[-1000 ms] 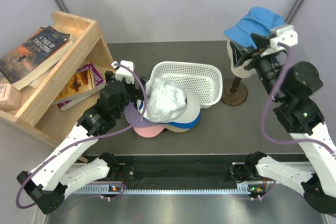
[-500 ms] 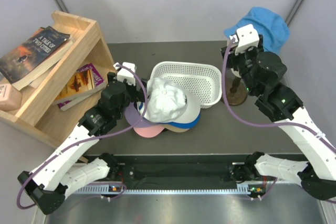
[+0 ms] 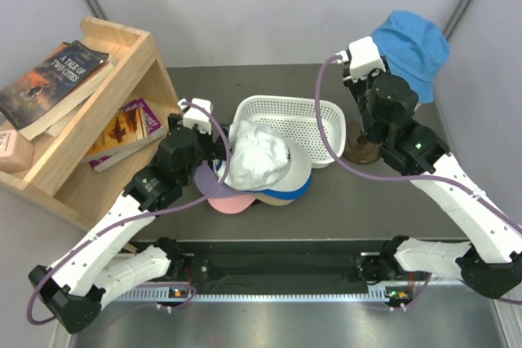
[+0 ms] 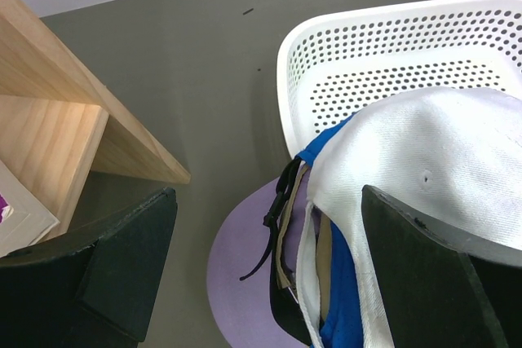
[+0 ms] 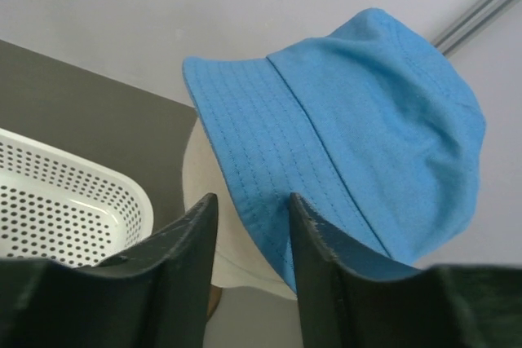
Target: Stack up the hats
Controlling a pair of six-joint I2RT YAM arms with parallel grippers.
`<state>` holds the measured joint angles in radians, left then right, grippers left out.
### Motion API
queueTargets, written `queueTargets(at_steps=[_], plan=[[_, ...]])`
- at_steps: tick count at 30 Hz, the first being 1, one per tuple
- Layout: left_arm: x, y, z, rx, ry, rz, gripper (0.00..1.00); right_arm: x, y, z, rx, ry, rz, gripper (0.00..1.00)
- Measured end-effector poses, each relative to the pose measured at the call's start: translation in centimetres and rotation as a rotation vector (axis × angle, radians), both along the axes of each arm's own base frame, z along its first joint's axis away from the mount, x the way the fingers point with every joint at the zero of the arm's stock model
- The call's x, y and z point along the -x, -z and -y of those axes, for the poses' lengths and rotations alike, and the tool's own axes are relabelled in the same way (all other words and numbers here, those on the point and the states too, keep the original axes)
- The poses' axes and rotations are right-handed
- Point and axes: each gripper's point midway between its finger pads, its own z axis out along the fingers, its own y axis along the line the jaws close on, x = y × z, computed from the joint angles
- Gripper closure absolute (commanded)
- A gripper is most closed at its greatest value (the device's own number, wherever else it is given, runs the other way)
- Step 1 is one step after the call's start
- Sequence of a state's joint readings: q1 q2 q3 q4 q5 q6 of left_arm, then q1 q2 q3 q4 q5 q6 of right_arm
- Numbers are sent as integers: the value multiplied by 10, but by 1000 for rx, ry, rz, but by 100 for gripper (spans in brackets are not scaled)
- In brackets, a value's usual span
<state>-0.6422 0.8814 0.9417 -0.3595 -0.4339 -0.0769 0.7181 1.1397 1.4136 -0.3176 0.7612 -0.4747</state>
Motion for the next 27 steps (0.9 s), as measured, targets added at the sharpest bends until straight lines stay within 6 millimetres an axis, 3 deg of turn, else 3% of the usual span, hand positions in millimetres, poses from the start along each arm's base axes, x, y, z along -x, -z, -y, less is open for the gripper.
queueTargets(at_steps=[9, 22, 27], plan=[[0, 2, 2, 2, 8, -4, 1, 3, -1, -5, 14, -2, 4, 100], [1, 4, 2, 1, 10, -7, 1, 6, 22, -23, 34, -34, -44, 100], [1, 6, 2, 0, 14, -10, 1, 6, 40, -25, 40, -36, -82, 100]])
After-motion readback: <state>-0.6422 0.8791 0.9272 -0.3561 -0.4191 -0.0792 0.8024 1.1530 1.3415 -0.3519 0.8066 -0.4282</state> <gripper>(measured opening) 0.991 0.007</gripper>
